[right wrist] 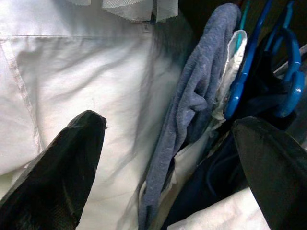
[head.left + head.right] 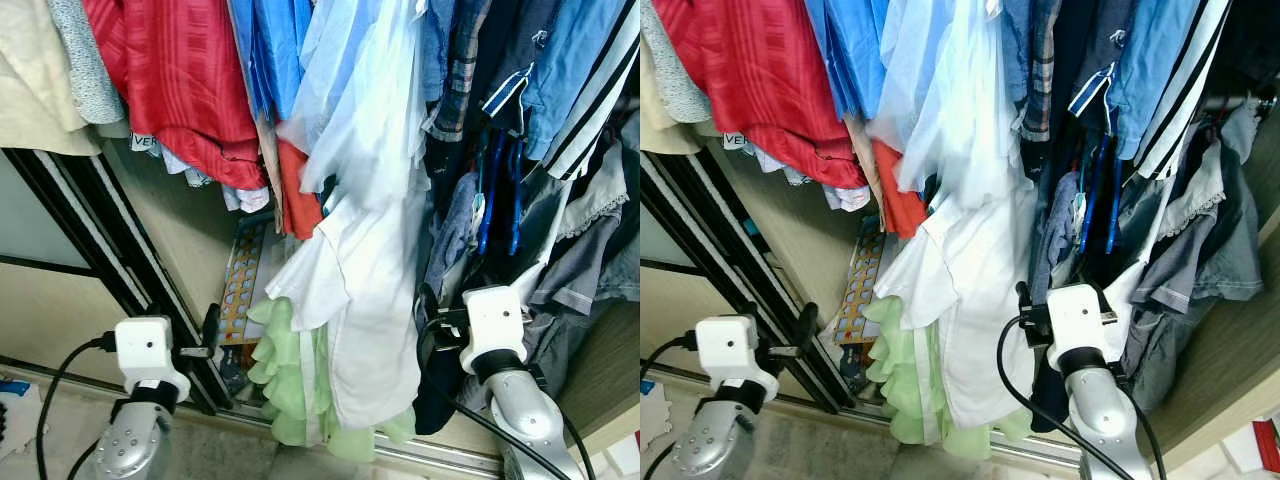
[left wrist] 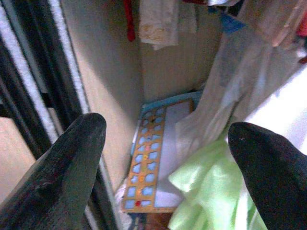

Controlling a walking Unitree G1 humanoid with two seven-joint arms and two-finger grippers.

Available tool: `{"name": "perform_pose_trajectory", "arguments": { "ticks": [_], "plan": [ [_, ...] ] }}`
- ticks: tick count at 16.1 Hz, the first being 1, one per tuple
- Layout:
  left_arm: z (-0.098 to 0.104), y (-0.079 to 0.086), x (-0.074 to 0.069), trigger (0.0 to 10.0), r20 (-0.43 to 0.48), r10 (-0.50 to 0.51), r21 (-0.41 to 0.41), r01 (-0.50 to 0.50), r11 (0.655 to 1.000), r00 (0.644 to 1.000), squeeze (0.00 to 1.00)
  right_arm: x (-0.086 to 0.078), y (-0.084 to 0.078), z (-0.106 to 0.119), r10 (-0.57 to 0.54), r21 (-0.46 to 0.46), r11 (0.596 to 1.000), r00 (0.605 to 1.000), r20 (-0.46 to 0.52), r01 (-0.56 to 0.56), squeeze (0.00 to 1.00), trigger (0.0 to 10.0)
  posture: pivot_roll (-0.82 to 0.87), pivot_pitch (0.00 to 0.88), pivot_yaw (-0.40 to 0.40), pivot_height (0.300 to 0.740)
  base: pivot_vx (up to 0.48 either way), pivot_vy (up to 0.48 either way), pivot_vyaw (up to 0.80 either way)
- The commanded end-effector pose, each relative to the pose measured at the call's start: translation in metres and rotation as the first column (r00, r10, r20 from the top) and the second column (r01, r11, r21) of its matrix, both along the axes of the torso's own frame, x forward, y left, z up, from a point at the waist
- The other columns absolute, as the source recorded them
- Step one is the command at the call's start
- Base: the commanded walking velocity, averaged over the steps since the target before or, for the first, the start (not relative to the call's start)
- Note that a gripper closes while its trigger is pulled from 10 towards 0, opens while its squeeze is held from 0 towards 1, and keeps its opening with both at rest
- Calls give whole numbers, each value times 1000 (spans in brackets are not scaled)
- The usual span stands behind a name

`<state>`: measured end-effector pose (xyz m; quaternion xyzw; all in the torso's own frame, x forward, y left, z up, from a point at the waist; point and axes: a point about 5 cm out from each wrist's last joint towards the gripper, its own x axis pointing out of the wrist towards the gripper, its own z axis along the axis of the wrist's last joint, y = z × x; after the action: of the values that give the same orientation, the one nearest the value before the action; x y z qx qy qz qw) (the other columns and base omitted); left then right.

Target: Clean up the room

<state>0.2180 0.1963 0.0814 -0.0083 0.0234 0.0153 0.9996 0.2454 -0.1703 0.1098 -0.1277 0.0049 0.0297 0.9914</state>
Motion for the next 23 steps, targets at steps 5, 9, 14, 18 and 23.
{"name": "perform_pose_trajectory", "arguments": {
  "ticks": [5,9,14,18,23],
  "plan": [
    [-7,28,-19,10000,-38,107,41,-105,994,994,0,9,3,-1,52,0,999,998,-29,-52,0,10000,-153,0,26,740,0,0,0],
    [-8,12,-10,10000,-18,76,21,-75,997,997,0,16,2,3,62,-32,998,998,-30,-63,0,10000,-174,0,-16,740,0,0,0],
    [-9,3,-1,10000,-4,60,8,-60,998,998,0,23,-3,4,57,-27,998,998,-37,-58,0,10000,-188,0,-18,740,0,0,0],
    [-11,1,-1,10000,-7,56,0,-56,998,998,0,25,1,4,44,-4,999,999,-21,-44,0,10000,-192,0,-5,740,0,0,0],
    [-12,-1,3,10000,-5,54,-3,-54,999,999,0,29,1,6,56,-27,998,998,-14,-56,0,10000,-198,0,3,740,0,0,0]
  ]
}}
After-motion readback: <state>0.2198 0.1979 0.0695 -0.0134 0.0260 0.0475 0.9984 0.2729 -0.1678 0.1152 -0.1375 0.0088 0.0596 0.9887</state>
